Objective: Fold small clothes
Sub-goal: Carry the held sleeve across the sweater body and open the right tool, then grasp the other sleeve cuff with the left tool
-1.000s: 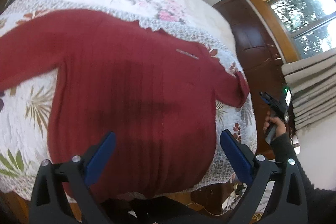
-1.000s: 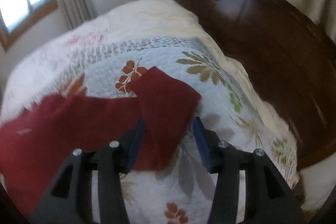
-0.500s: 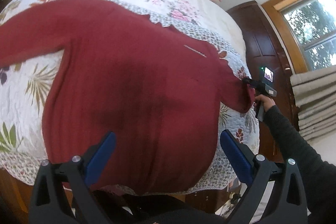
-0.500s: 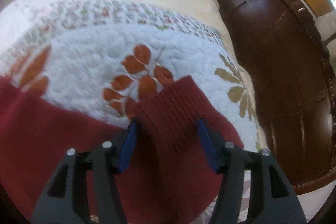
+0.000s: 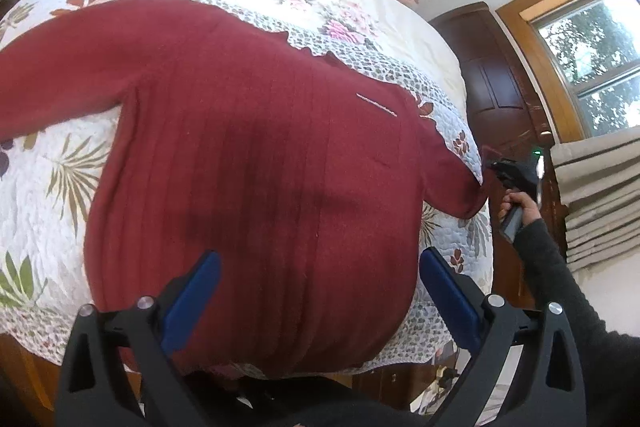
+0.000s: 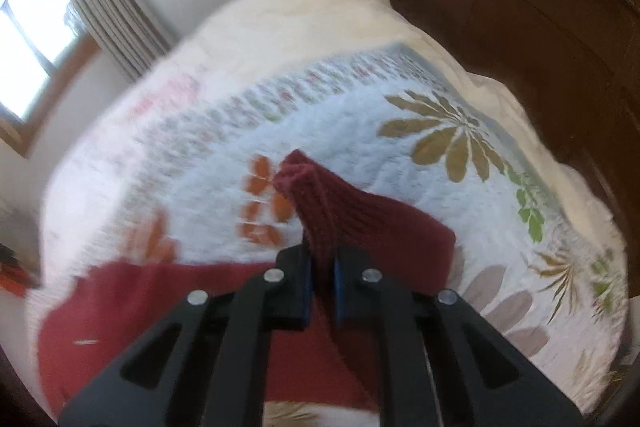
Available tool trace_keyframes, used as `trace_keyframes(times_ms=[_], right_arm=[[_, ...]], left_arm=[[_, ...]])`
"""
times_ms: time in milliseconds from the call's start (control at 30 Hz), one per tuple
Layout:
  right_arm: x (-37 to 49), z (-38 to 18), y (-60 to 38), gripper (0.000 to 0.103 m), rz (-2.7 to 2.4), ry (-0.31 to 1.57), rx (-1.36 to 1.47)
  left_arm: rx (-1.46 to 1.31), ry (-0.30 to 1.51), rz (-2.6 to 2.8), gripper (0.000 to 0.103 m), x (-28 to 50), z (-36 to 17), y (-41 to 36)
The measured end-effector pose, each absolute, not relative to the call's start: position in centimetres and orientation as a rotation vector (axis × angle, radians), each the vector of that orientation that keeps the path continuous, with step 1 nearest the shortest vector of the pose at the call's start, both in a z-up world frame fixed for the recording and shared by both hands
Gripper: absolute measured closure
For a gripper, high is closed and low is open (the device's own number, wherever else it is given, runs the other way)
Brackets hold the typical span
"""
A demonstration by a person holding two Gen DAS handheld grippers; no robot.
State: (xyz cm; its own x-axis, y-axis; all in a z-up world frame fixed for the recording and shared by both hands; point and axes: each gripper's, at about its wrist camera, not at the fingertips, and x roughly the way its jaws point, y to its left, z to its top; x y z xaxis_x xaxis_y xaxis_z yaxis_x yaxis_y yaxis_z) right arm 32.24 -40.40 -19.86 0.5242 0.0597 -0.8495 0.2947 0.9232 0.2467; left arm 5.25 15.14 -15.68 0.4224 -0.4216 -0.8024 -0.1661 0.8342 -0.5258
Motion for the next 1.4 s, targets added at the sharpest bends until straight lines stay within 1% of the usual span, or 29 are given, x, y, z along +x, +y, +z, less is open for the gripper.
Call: trace_keyframes(times_ms=[167,367,467,567,700,800,867,933,1067,1100,1133,1167,1200,1233,1267,1300,1400], right_arm=[[30.4,-13.9,-35.7,0.096,-0.038,0.900,0.394],[27.1,-6.6,-26.9,0.096,0.120,0.789,0.289],[26.1,-4.7,-21.7,0.096,0.198,0.769,0.229],[25.4,-4.3,-16.0,0.096,0.268,0.771,0.153],[24.8,-6.3,-7.7,0.096,0.338,0.807,0.035],[24.7,-10.1,-1.3,0.096,0.334,0.848,-0.123],[24.3,-14.0,3.1,0.096,0.329,0.898,-0.239],[24.1,-17.9,5.5,0.096,0.325,0.960,-0.294],[23.0,-23.3,9.0,0.095,0.289,1.011,-0.449],[22.5,-23.9,9.4,0.091,0.277,1.001,-0.485],[21.9,-24.3,9.9,0.090,0.264,0.985,-0.529],[21.4,-24.3,10.3,0.085,0.254,0.970,-0.562],[20.7,-24.0,10.6,0.071,0.257,0.958,-0.581],[20.0,-23.8,10.6,0.063,0.262,0.946,-0.583],[19.3,-23.4,10.3,0.049,0.279,0.939,-0.570],[18.4,-22.9,10.2,0.043,0.308,0.940,-0.542],[14.9,-21.0,8.3,0.040,0.374,0.962,-0.431]], left_arm=[[-0.643,1.113,-0.169,0.003,5.4,-15.8,17.1],[-0.780,1.111,-0.257,0.003,6.4,-17.2,20.0],[-0.862,1.087,-0.320,0.003,6.6,-17.9,21.9],[-0.888,1.036,-0.313,0.003,6.6,-18.0,24.0],[-0.958,1.000,-0.313,0.003,7.3,-18.4,26.8],[-0.928,0.937,-0.296,0.003,7.9,-17.8,28.4],[-0.882,0.910,-0.288,0.003,8.5,-17.4,29.0],[-0.872,0.916,-0.320,0.003,9.5,-17.4,29.4],[-0.871,1.001,-0.336,0.003,12.0,-18.3,29.9],[-0.885,1.012,-0.347,0.003,12.6,-18.5,30.0],[-0.898,1.017,-0.354,0.003,13.2,-18.7,30.1],[-0.904,1.022,-0.365,0.003,13.7,-18.9,29.9],[-0.913,1.029,-0.381,0.003,14.3,-19.1,29.8],[-0.932,1.038,-0.395,0.003,14.9,-19.5,29.6],[-0.952,1.039,-0.408,0.003,15.5,-19.7,29.7],[-0.983,1.039,-0.428,0.003,16.4,-20.1,29.4],[-1.038,1.061,-0.487,0.003,19.1,-21.3,27.6]])
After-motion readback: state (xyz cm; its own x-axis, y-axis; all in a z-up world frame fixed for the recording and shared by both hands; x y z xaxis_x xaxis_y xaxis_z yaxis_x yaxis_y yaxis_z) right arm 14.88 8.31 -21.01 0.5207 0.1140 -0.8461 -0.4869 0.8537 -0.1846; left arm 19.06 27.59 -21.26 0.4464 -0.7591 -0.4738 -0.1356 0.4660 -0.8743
